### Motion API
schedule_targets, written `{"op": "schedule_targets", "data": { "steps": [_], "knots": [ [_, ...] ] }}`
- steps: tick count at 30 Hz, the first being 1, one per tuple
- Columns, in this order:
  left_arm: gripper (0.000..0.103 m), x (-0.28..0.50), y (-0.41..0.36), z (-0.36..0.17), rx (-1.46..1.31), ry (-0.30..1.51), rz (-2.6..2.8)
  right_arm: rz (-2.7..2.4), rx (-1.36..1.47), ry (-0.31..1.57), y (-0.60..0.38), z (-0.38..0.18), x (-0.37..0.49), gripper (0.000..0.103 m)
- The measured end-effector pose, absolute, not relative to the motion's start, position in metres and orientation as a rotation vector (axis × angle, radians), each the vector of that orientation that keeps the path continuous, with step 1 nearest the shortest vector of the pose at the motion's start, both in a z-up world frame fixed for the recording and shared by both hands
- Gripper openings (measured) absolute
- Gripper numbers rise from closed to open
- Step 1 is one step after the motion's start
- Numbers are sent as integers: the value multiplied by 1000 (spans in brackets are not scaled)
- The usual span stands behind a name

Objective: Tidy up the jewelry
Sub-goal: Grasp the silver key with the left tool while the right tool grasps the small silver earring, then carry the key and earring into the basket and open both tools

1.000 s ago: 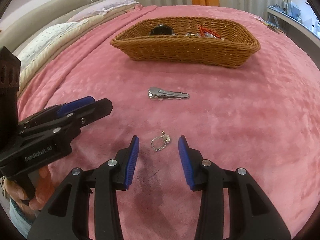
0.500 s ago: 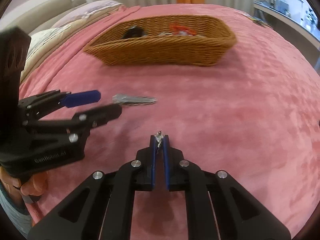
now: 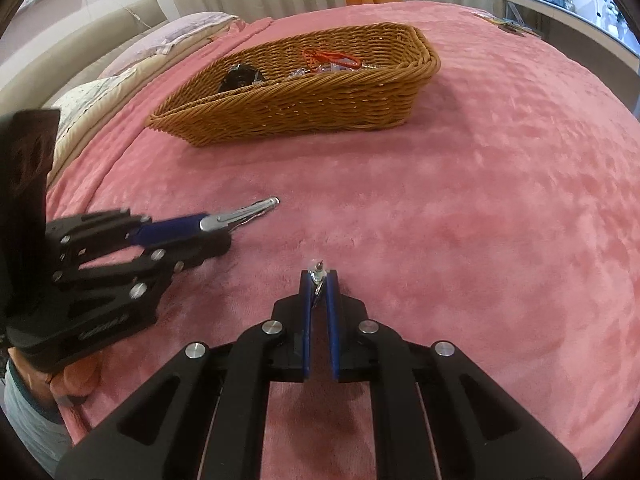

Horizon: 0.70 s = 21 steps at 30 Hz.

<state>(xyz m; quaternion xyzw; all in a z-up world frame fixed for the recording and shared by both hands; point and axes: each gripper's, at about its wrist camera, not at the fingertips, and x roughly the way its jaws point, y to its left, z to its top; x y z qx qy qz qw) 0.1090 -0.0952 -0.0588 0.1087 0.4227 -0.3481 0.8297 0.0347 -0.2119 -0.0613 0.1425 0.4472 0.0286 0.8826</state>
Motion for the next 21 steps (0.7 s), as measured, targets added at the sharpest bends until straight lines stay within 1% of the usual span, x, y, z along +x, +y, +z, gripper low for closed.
{"op": "schedule_targets", "data": {
  "steps": [4, 7, 8, 9, 10, 12, 13, 14, 15, 16, 21],
  "knots": [
    [22, 98, -98, -61, 225, 911, -735, 67, 308, 927, -214, -61, 32, 6],
    [33, 99, -103, -62, 213, 909, -695, 68, 307, 924, -213, -62, 32, 6],
    [43, 100, -105, -62, 207, 908, -686, 69, 308, 922, -213, -62, 32, 6],
    [48, 100, -107, -62, 205, 904, -669, 71, 310, 920, -214, -62, 31, 6],
    [48, 101, -111, -63, 213, 893, -646, 72, 313, 918, -215, -62, 30, 6],
    [47, 101, -117, -64, 240, 878, -614, 75, 319, 914, -216, -62, 30, 6],
    [45, 101, -122, -66, 258, 873, -596, 76, 321, 913, -216, -62, 29, 6],
    [37, 102, -122, -66, 268, 868, -585, 77, 321, 911, -217, -62, 29, 6],
    [26, 101, -123, -66, 275, 862, -576, 78, 321, 910, -216, -62, 29, 6],
    [22, 102, -121, -66, 270, 858, -574, 78, 319, 907, -216, -62, 28, 6],
    [21, 98, -108, -60, 213, 826, -580, 82, 307, 888, -213, -59, 25, 6]
  ]
}}
